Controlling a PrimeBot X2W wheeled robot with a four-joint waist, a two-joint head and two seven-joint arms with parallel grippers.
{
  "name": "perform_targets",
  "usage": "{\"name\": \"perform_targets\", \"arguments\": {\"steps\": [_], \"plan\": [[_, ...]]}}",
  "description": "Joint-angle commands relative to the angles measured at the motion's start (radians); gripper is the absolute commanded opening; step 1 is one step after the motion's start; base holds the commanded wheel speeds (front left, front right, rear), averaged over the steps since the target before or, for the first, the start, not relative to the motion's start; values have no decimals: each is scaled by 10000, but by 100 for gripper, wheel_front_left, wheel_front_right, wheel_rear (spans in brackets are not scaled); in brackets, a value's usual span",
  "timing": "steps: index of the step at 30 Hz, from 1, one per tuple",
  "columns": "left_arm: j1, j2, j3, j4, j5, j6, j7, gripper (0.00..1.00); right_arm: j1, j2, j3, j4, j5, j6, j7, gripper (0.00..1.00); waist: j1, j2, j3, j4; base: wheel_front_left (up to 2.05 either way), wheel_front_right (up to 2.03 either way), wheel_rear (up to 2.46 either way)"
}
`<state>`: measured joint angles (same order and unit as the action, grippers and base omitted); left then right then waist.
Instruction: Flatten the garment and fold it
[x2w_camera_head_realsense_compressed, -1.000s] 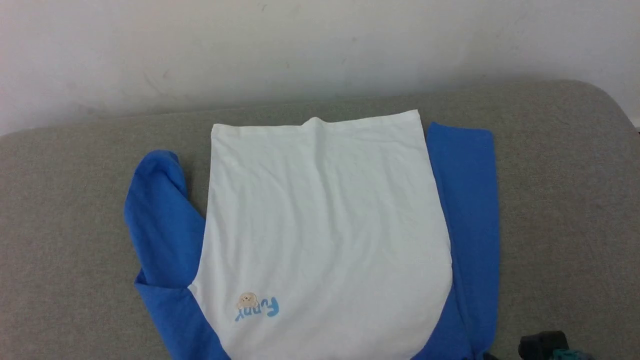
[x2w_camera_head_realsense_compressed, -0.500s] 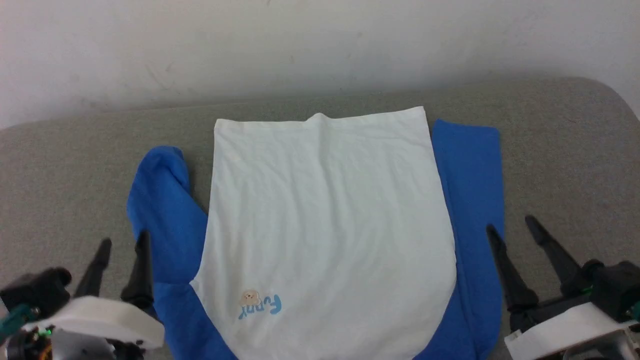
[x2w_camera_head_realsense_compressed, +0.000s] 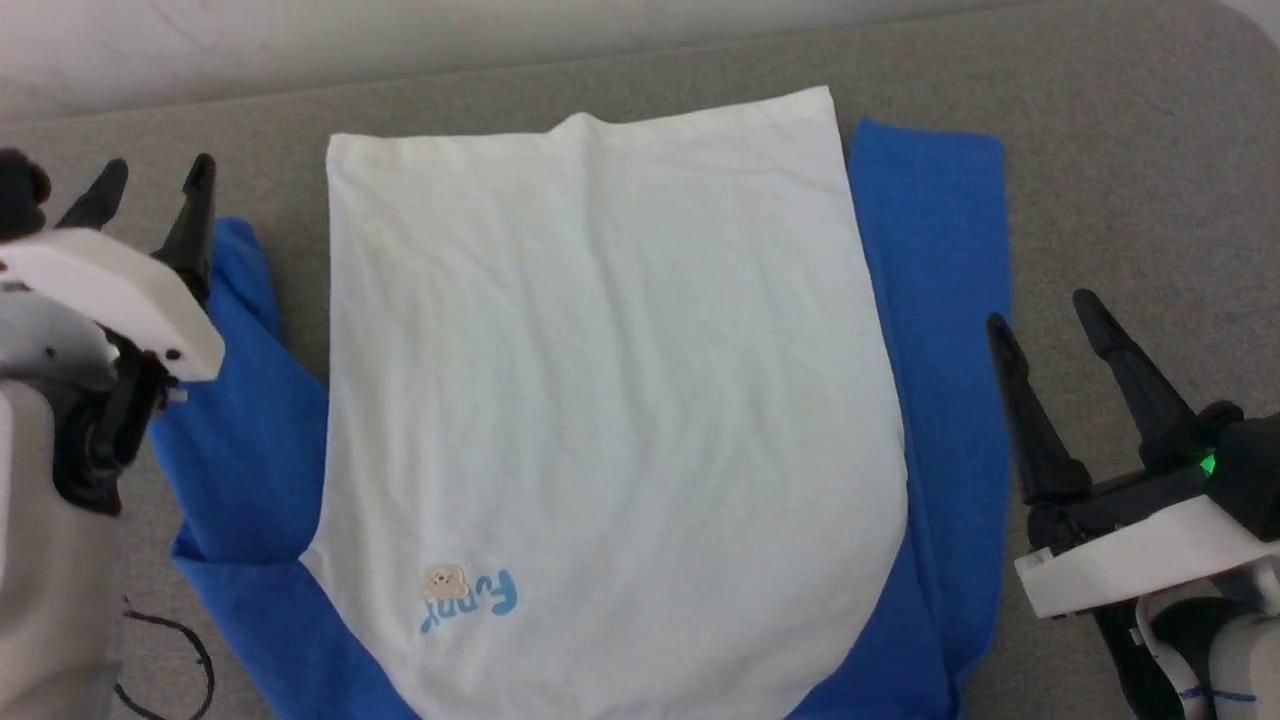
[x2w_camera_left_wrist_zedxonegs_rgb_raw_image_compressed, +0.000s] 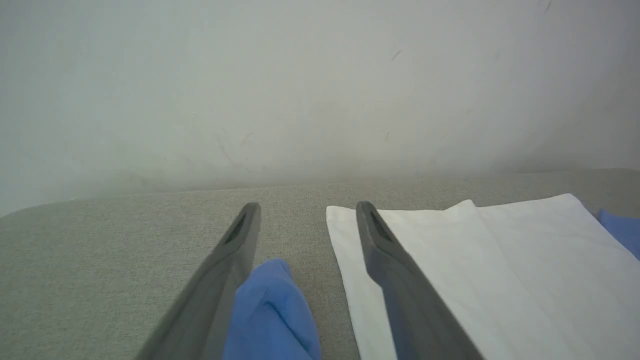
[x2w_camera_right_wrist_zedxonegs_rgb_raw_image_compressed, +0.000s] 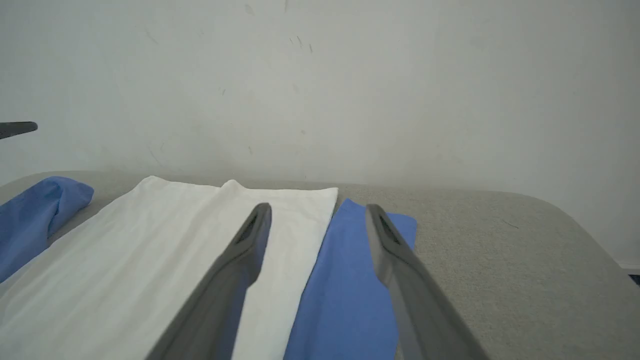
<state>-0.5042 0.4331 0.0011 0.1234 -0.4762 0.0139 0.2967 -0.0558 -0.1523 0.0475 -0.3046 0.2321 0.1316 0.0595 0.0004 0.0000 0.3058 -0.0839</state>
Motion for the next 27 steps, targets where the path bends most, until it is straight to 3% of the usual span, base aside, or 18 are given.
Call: {"name": "perform_targets", "arguments": {"steps": [1,6,14,15,16,17,18,22,27], "plan": [[-427,237,-130,423,-37,-179,432,100,-166,32,61,118,83,-9,-68,100,-4,0,902,-541,0,0,0],[-1541,961,-607,2291,-188,-624,2551,100,-357,78,202,517,221,-9,-168,100,-4,0,1316,-772,0,0,0],[-1969,1739,-1193,4107,-156,-754,5223,100,-533,-39,400,1185,503,-9,-299,100,-4,0,1619,-1082,0,0,0],[-1964,1801,-1324,4223,-93,-736,5587,79,-550,-51,404,1228,534,-9,-313,100,-4,0,1636,-1098,0,0,0],[-1963,1853,-1434,4310,-42,-723,5892,49,-569,-61,413,1269,567,-9,-311,100,-4,0,1653,-1115,0,0,0],[-1944,1864,-1513,4390,-47,-697,6223,38,-590,-68,420,1301,607,-9,-320,100,-4,0,1659,-1127,0,0,0],[-1941,1860,-1566,4408,-60,-671,6455,3,-612,-77,426,1326,640,-9,-333,100,-4,0,1666,-1134,0,0,0],[-2022,1784,-1448,4214,-64,-319,6289,0,-663,-119,436,1428,723,-9,-329,100,-4,0,1601,-1131,0,0,0],[-2060,1593,-912,3671,56,332,4374,0,-508,-105,14,1533,684,-9,-325,100,-4,0,1077,-968,0,0,0]]}}
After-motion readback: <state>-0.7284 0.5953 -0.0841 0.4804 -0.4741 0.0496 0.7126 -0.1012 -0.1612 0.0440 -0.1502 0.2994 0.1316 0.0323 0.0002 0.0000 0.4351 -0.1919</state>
